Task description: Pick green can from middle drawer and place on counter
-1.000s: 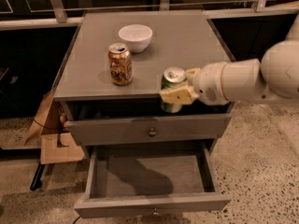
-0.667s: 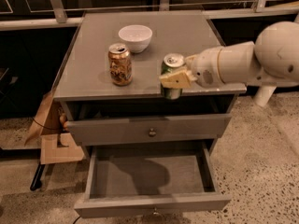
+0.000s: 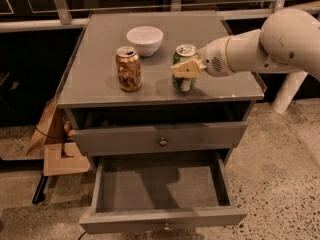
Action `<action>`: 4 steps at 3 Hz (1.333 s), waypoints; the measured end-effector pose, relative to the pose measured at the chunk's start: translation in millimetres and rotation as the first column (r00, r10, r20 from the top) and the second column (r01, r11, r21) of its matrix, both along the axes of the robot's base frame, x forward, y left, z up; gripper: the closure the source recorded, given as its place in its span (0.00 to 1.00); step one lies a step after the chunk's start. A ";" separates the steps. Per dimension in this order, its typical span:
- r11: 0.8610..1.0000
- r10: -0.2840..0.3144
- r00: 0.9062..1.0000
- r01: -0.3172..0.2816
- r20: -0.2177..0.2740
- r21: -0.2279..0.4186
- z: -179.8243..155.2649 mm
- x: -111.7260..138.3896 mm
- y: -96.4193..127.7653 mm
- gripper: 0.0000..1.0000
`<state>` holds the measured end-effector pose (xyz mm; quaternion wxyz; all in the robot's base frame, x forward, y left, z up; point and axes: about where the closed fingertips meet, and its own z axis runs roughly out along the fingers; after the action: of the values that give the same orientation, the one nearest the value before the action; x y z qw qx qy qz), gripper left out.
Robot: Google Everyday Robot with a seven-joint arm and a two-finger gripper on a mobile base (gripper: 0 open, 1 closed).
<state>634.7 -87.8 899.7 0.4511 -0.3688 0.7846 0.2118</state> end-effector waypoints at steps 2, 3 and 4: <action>0.999 -0.043 0.999 0.044 -0.033 0.011 -7.8 23.7 -7.5 1.00; 0.998 -0.051 0.998 0.053 -0.047 0.029 -16.2 27.4 -8.5 1.00; 0.997 -0.058 0.997 0.061 -0.054 0.052 -22.7 28.3 -9.2 1.00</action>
Offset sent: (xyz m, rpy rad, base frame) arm 0.0329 -0.0159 -0.0136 0.0253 0.0494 -0.0695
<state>663.1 -97.0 877.0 0.4461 -0.3275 0.8009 0.2288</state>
